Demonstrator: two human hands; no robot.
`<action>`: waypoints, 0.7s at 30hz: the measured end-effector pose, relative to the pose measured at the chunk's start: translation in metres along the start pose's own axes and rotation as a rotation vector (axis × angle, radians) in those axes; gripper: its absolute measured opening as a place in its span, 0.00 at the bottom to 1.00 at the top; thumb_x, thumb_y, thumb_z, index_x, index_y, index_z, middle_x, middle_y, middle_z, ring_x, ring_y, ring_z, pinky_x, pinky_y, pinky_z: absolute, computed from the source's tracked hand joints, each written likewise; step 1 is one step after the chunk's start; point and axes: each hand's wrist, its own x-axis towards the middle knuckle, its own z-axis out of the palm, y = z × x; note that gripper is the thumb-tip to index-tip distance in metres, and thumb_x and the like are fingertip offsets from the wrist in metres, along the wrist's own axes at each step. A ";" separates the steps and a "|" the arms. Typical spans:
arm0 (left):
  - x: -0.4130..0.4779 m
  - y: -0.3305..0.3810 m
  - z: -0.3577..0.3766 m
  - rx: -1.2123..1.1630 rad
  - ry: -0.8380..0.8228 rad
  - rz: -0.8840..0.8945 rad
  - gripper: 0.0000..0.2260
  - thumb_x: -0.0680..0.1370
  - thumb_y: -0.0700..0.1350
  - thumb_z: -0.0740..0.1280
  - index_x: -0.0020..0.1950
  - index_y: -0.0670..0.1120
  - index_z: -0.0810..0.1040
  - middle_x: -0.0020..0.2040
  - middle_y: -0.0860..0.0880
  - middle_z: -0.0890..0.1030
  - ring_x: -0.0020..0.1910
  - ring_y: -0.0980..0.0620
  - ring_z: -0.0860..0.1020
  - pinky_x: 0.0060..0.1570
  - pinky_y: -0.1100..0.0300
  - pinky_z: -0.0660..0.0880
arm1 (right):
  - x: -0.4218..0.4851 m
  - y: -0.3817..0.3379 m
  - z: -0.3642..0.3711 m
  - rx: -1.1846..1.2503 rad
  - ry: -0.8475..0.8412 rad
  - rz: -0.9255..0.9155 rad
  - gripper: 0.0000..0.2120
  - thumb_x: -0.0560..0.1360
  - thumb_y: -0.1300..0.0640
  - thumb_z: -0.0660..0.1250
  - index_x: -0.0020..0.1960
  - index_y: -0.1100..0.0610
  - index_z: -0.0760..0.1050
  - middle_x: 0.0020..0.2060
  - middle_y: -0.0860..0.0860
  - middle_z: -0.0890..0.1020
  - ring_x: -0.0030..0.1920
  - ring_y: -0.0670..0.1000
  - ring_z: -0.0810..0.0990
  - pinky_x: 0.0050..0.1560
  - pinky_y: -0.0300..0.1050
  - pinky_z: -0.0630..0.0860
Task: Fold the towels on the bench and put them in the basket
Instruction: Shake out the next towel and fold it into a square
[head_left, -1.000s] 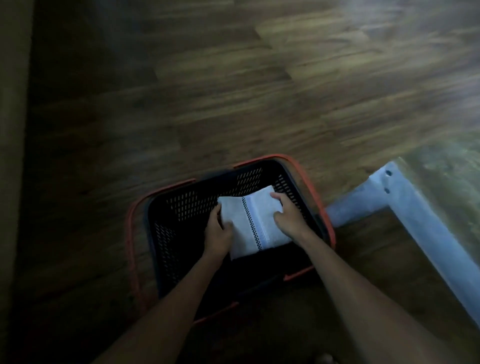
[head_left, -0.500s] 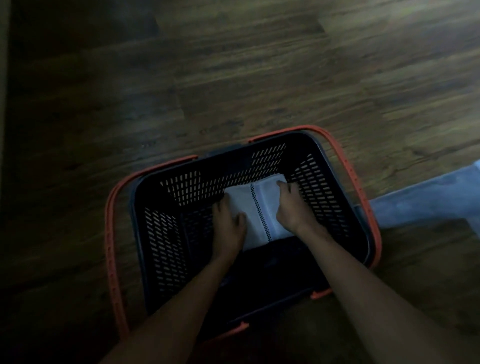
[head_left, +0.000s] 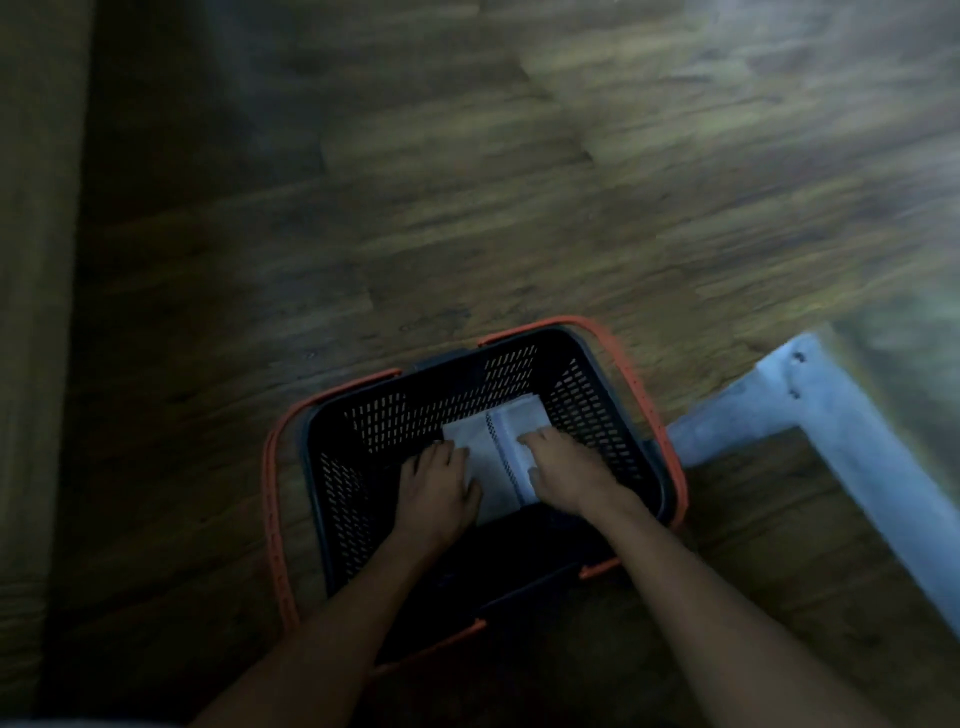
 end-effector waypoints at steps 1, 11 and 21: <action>-0.005 0.005 -0.019 0.003 0.022 0.012 0.21 0.78 0.53 0.55 0.68 0.48 0.68 0.67 0.48 0.71 0.67 0.48 0.68 0.63 0.54 0.62 | -0.017 -0.004 -0.014 0.015 0.066 -0.005 0.22 0.77 0.58 0.58 0.71 0.55 0.64 0.67 0.53 0.69 0.62 0.57 0.72 0.58 0.53 0.73; -0.070 0.120 -0.261 -0.010 0.420 0.296 0.12 0.78 0.52 0.58 0.47 0.45 0.74 0.49 0.47 0.79 0.49 0.44 0.78 0.45 0.54 0.71 | -0.215 -0.033 -0.195 0.014 0.578 0.173 0.14 0.76 0.45 0.60 0.58 0.48 0.73 0.57 0.47 0.77 0.58 0.53 0.77 0.57 0.49 0.73; -0.157 0.248 -0.360 -0.016 0.464 0.565 0.12 0.76 0.53 0.59 0.52 0.48 0.77 0.50 0.47 0.82 0.50 0.43 0.79 0.46 0.52 0.77 | -0.416 -0.013 -0.259 0.074 0.780 0.373 0.14 0.75 0.43 0.60 0.56 0.46 0.75 0.50 0.45 0.80 0.53 0.51 0.78 0.49 0.45 0.71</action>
